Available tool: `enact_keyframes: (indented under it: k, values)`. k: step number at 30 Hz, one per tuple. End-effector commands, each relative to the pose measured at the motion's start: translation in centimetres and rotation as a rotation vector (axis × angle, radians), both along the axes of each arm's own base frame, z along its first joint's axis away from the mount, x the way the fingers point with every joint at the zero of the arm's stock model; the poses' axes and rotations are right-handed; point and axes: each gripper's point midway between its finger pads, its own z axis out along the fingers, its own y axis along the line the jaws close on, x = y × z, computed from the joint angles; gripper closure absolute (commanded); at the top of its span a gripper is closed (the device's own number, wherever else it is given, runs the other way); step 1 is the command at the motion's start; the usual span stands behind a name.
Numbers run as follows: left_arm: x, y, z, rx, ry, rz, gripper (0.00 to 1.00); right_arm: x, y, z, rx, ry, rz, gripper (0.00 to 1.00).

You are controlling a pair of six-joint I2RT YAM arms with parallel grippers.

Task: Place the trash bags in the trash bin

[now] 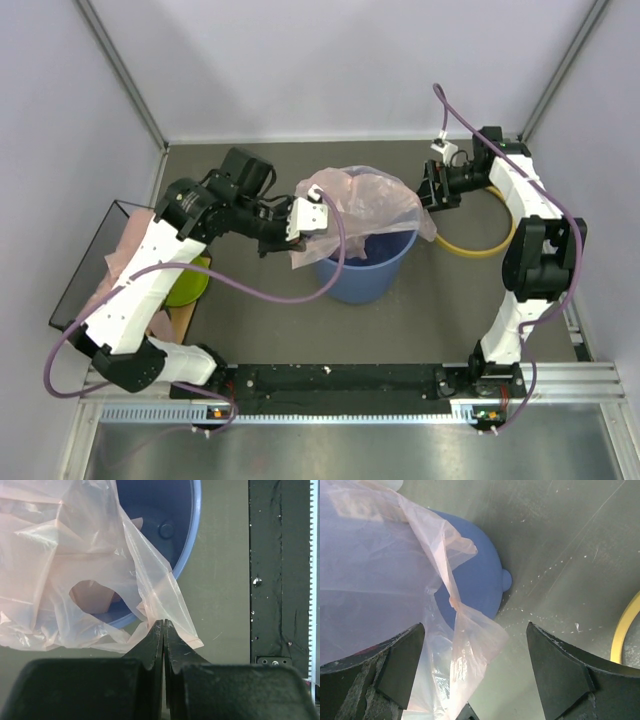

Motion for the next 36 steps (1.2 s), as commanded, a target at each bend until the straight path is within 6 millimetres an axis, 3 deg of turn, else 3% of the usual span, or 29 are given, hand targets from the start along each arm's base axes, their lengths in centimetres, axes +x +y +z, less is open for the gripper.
enact_keyframes:
  k: [1,6,9,12,17,22,25,26,28,29,36]
  values:
    - [-2.1,-0.5,-1.1,-0.007,0.058,-0.105,1.00,0.4,0.1,2.2,0.025,-0.070,0.025,0.15]
    - [-5.4,-0.2,-6.6,0.047,0.124,-0.226,1.00,0.3,-0.1,2.0,0.030,-0.060,0.031,0.09]
    - [-5.8,-0.5,-9.8,0.063,0.148,-0.248,1.00,0.2,-0.1,1.9,0.037,-0.052,0.032,0.08]
    - [-5.9,-0.7,-12.4,0.091,0.176,-0.270,1.00,0.1,-0.1,2.1,0.046,-0.048,0.035,0.07]
    - [-3.8,-1.4,-15.1,0.114,0.101,-0.262,1.00,-0.6,0.4,2.1,0.092,-0.012,0.055,0.08]
    - [-4.1,0.9,-19.9,0.214,0.095,-0.248,1.00,-1.3,1.0,2.0,0.147,0.010,0.074,0.16]
    - [-4.0,2.3,-22.2,0.262,0.090,-0.234,1.00,-1.7,1.3,2.3,0.181,0.027,0.078,0.36]
    - [-3.6,2.8,-22.6,0.273,0.087,-0.216,1.00,-1.8,1.3,2.1,0.178,0.032,0.077,0.61]
    - [-3.0,3.4,-23.3,0.285,0.087,-0.188,1.00,-2.1,0.8,1.1,0.129,0.050,0.064,0.91]
    - [-2.2,4.0,-23.5,0.294,0.090,-0.154,1.00,-2.3,0.4,0.5,0.103,0.060,0.059,1.00]
    - [1.5,6.7,-24.7,0.317,0.114,-0.054,1.00,-2.8,-2.4,-5.1,-0.049,0.124,0.014,1.00]
